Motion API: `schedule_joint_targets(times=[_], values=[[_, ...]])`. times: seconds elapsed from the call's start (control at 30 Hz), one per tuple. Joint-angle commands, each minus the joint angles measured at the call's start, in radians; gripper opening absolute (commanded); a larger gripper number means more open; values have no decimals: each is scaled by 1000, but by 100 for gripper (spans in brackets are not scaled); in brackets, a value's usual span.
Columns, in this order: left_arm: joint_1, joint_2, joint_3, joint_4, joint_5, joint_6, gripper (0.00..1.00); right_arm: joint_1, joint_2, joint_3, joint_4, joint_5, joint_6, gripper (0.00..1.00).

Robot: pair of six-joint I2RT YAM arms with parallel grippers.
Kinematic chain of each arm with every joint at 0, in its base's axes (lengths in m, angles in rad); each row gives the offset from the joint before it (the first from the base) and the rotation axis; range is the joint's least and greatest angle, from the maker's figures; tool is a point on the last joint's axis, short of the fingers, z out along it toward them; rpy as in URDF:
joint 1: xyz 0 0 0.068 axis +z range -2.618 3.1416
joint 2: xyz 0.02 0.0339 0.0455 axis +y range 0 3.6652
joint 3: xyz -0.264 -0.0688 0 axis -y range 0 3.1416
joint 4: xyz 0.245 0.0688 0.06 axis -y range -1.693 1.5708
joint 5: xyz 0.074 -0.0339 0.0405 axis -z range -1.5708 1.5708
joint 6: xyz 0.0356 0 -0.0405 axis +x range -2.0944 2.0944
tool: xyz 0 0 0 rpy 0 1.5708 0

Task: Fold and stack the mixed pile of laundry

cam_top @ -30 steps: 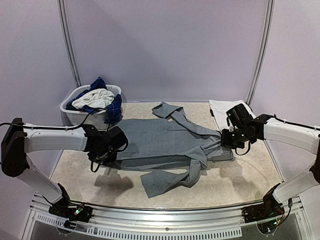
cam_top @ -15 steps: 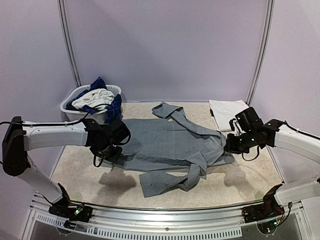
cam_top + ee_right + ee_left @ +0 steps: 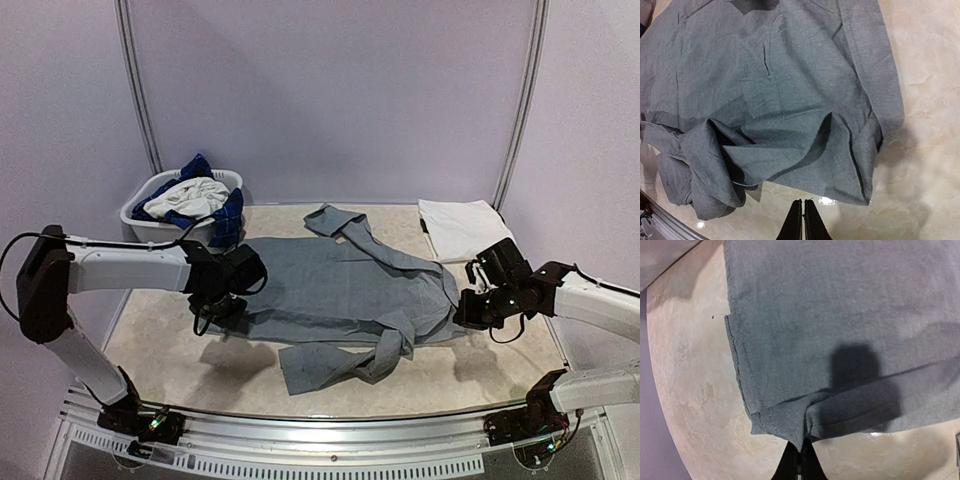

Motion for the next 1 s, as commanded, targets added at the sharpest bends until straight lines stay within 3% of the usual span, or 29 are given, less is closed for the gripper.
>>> schedule_joint_targets(times=[0.0,0.13,0.23,0.33,0.4,0.67,0.97], values=[[32,27,11,-18,-77,-43,7,-3,79,21,125,-94,-2,4],[45,14,34,-70,-182,-98,40,-3,141,38,140,-124,-21,7],[15,-62,22,-53,-199,-89,65,0,141,21,154,-167,-45,15],[-60,-148,5,-18,-197,-51,80,24,104,-25,208,-226,-62,43],[-131,-196,-2,13,-172,3,82,47,83,-35,225,-225,-60,51],[-394,-222,-22,173,94,209,80,56,30,-34,193,-152,-47,52],[-569,52,106,287,197,267,78,56,-134,-56,113,-37,-9,54]])
